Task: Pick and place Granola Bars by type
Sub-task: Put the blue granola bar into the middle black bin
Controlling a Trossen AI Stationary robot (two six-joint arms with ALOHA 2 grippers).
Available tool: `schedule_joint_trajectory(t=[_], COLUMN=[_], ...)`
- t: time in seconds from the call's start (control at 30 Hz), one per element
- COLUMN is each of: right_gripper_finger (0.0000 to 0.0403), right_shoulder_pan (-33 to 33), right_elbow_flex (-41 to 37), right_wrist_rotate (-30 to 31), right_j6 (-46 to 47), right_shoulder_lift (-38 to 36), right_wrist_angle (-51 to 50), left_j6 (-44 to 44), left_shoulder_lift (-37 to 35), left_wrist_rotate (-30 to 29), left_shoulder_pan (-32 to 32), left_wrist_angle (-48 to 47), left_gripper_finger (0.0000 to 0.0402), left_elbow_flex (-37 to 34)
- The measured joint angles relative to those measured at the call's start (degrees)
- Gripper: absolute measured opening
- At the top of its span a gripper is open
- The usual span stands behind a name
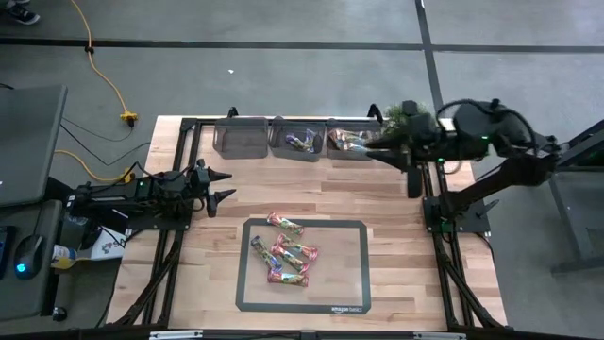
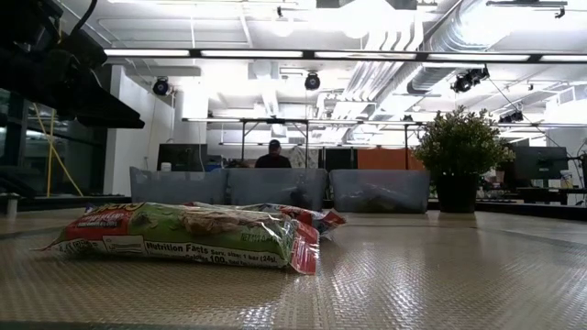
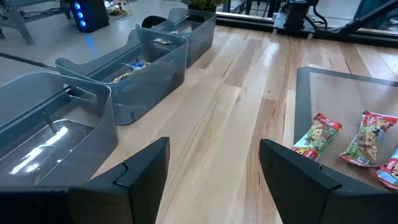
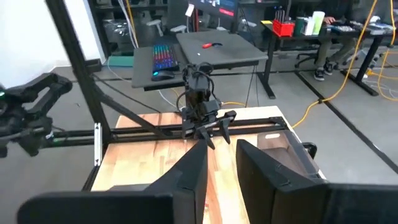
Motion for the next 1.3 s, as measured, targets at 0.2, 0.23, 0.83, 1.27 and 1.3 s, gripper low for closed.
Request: schedule_joint_trajectory(t=[0.2,0.23,0.83,1.27,1.3], right_gripper_finger=[0.0029,0.0021,0.0001,0.0000,0.0000], right_shoulder_pan=[3.7,4.3,8.1,8.0,8.1], right_elbow_flex=[0.0,0.0,-41.2,-69.3,-69.8], right_wrist_rotate=[2.0,2.3,14.6,21.4,22.4], right_j6=[-0.5,-0.5,0.4,0.1,-0.2], right_shoulder_lift=[-4.6,-5.6,-44.9,-70.4,-70.3], right_wrist_angle=[-3.9,-4.2,14.6,27.0,25.5], left_j6=[0.0,0.0,0.0,0.0,0.0], left_shoulder_lift=[0.0,0.0,0.0,0.0,0.0], left_wrist_rotate=[0.0,0.0,0.0,0.0,0.0], left_shoulder_pan=[0.0,0.0,0.0,0.0,0.0], left_wrist_angle=[0.0,0.0,0.0,0.0,0.0], left_gripper_finger=[0.0243,0.0243,0.0243,0.0243,0.0243], left_elbow_flex=[0.0,0.0,0.0,0.0,0.0])
